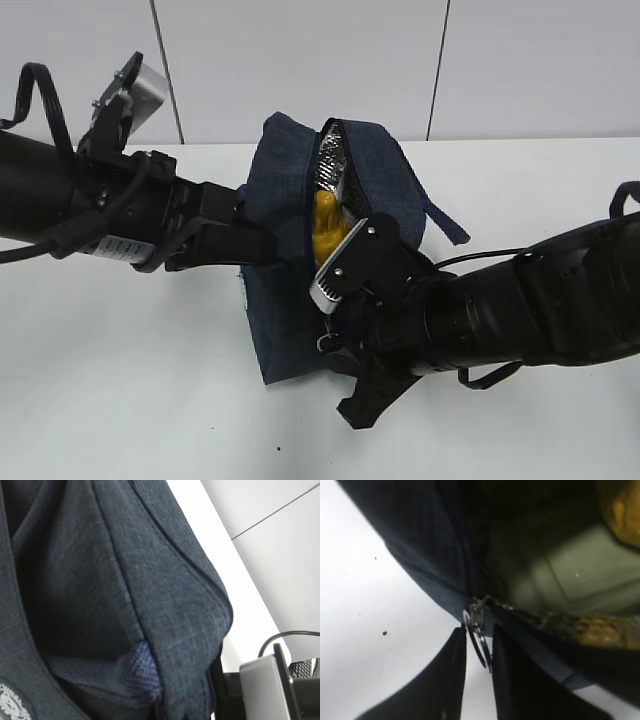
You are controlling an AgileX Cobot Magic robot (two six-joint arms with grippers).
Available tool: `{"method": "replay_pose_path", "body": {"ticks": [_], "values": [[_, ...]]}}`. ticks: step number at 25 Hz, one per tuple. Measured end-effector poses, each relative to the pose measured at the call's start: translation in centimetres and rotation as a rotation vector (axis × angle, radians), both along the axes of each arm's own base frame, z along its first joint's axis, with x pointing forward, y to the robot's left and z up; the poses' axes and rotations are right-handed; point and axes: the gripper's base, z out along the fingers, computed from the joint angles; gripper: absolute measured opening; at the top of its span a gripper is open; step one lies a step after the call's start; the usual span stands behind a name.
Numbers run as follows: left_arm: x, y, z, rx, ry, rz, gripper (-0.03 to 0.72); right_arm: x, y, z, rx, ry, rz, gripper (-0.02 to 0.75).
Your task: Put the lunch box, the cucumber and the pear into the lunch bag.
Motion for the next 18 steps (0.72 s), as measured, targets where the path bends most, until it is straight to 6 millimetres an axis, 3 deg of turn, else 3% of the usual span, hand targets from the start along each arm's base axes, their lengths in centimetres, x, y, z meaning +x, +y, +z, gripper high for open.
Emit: {"method": "replay_pose_path", "body": {"ticks": [6, 18], "values": [[0.0, 0.0, 0.0, 0.0, 0.0, 0.0, -0.015, 0.01, -0.02, -0.01, -0.002, -0.001, -0.001, 0.006], [0.0, 0.0, 0.0, 0.0, 0.0, 0.0, -0.015, -0.01, 0.01, 0.0, 0.001, 0.0, 0.001, 0.006]]}}
